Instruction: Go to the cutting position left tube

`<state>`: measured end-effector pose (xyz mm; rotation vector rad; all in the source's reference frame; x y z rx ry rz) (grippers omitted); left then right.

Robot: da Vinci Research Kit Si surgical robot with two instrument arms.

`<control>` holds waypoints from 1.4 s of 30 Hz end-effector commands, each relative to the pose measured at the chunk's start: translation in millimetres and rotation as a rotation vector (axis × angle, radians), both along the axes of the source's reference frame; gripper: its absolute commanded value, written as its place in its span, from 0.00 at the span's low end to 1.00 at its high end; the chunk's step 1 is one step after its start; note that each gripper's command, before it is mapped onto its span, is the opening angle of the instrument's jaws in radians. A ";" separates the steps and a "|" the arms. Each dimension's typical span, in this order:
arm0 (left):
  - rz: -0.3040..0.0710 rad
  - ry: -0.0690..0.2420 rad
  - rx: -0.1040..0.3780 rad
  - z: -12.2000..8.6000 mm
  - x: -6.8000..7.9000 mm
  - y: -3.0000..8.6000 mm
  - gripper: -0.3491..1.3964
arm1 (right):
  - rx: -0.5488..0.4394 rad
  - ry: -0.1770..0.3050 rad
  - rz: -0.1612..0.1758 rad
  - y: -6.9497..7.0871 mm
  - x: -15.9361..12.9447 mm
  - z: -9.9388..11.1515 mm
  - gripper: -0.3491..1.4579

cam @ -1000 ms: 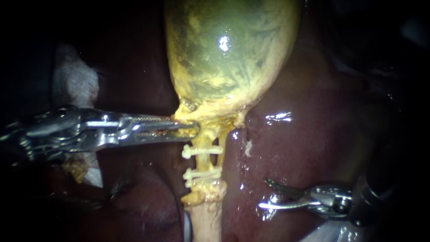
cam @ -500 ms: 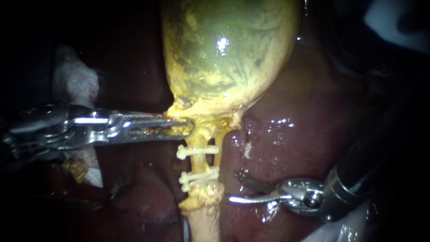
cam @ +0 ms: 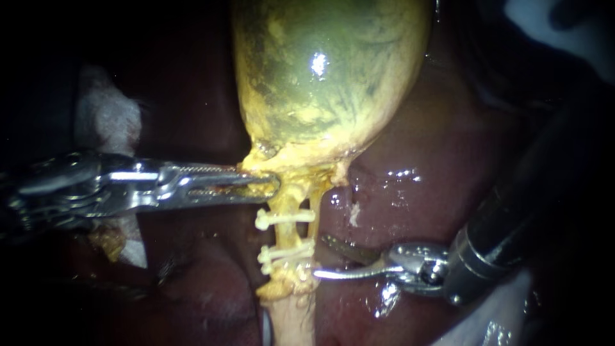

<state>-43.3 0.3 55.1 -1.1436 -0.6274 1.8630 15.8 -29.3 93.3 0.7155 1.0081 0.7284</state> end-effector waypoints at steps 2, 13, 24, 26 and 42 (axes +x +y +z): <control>-0.001 0.001 0.000 0.0 -0.1 -0.1 0.00 | 0.000 0.002 0.001 0.2 0.3 0.1 0.62; 0.001 0.001 -0.005 -0.1 -0.3 -0.1 0.00 | 0.002 0.001 0.003 1.4 1.8 1.0 0.61; 0.005 -0.008 -0.020 -0.7 -0.6 -0.2 0.00 | 0.003 0.004 -0.003 2.4 3.7 2.7 0.63; 0.000 -0.020 -0.021 -0.9 -0.6 0.0 0.00 | 0.002 0.007 -0.008 2.4 4.1 2.8 0.63; 0.001 -0.038 -0.038 -1.1 -1.3 0.0 0.00 | 0.004 0.032 -0.044 2.1 7.4 3.4 0.66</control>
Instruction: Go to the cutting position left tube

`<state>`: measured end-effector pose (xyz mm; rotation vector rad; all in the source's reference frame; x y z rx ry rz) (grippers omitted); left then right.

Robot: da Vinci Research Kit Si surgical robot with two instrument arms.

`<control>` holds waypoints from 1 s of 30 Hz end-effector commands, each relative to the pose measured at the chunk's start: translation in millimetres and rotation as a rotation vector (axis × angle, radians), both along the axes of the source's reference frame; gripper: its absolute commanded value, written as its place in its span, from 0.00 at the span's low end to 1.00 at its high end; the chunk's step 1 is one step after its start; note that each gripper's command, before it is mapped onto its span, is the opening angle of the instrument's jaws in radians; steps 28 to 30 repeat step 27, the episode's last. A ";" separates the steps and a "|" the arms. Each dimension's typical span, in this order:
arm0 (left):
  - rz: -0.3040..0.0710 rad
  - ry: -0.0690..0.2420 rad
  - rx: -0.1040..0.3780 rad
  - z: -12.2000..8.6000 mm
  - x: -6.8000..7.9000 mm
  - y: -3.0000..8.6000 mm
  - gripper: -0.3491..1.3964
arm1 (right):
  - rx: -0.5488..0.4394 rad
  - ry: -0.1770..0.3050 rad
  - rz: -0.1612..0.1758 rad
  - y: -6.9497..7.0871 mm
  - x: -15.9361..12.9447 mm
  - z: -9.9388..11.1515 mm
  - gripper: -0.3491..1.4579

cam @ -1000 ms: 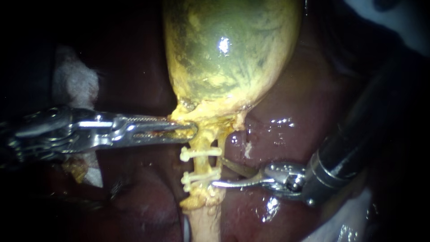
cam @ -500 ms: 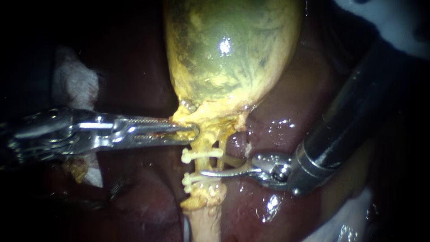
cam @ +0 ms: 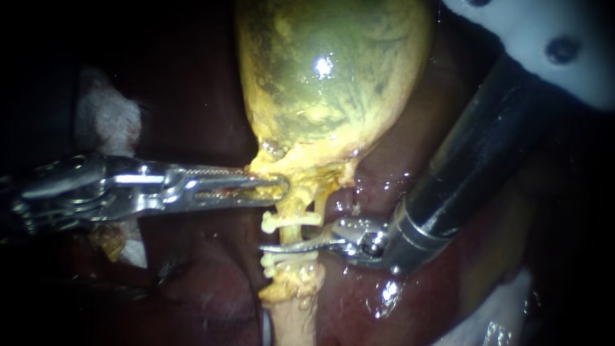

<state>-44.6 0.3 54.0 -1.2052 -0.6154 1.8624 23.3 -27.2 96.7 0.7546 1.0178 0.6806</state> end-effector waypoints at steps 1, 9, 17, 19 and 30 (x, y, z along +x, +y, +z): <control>0.002 0.000 -0.001 0.0 0.0 0.0 0.00 | -0.001 -0.002 0.001 0.0 0.2 0.1 0.66; 0.005 -0.011 -0.010 -0.5 -0.4 -0.1 0.00 | -0.003 0.002 -0.007 0.0 1.2 0.5 0.66; 0.004 -0.013 -0.011 -0.5 -0.5 -0.1 0.00 | -0.003 0.003 -0.008 0.0 1.2 0.5 0.67; 0.004 -0.013 -0.011 -0.5 -0.5 -0.1 0.00 | -0.003 0.003 -0.008 0.0 1.2 0.5 0.67; 0.004 -0.014 -0.011 -0.5 -0.5 -0.1 0.00 | -0.003 0.004 -0.010 -0.1 0.9 0.4 0.66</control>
